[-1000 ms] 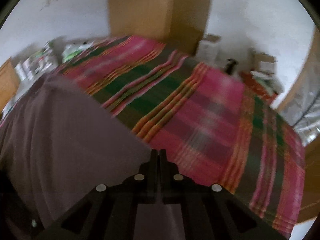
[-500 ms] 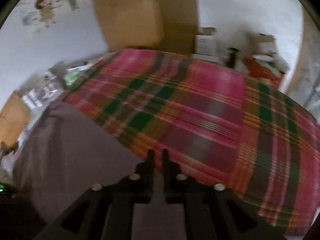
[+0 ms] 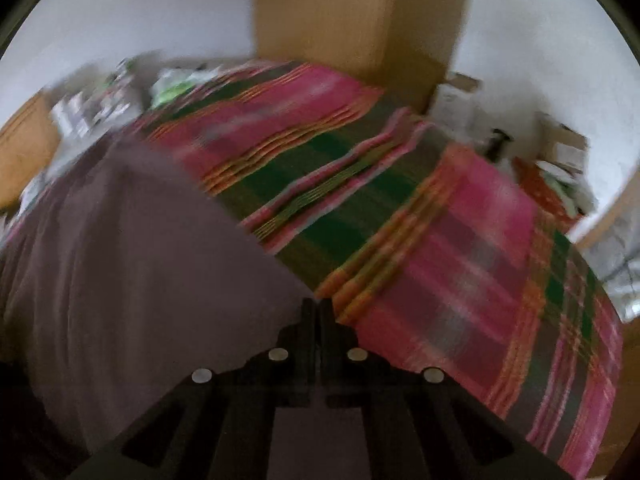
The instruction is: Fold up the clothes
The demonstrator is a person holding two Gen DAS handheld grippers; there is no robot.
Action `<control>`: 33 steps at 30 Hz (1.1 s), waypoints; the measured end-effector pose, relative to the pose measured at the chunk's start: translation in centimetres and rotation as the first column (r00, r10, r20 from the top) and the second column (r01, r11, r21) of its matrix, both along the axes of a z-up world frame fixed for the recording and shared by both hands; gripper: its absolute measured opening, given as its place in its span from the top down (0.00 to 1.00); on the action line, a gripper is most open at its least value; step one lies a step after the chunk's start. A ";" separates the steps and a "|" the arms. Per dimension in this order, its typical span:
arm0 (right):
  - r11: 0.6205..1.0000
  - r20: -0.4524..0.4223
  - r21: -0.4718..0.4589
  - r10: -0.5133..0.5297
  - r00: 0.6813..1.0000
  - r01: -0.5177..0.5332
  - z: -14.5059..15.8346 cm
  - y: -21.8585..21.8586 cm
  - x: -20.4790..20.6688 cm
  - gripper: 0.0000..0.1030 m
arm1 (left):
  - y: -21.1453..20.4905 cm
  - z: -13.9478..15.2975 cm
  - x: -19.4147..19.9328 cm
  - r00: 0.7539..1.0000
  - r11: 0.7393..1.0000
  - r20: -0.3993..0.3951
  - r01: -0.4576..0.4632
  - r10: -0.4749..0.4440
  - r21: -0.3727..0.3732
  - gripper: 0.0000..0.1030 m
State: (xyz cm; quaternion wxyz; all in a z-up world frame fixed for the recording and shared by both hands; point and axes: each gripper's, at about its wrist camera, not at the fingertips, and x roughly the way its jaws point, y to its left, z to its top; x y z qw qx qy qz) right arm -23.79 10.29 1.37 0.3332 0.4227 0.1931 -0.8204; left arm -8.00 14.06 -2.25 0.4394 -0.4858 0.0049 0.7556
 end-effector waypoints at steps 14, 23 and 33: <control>0.994 -0.014 -0.027 -0.108 0.994 0.107 3.0 5.5 -0.2 0.89 | 2.2 -0.9 0.0 1.000 1.000 0.002 0.001 -0.001 0.001 0.96; 0.968 0.066 0.084 -0.243 0.968 0.237 2.0 16.9 1.2 0.70 | 0.3 -0.5 -1.7 1.000 1.000 0.001 0.002 -0.002 0.000 0.96; 0.970 0.029 0.125 -0.214 0.976 0.209 0.2 15.7 1.5 0.62 | -2.5 1.7 0.5 1.000 1.000 -0.001 0.003 -0.003 -0.008 0.96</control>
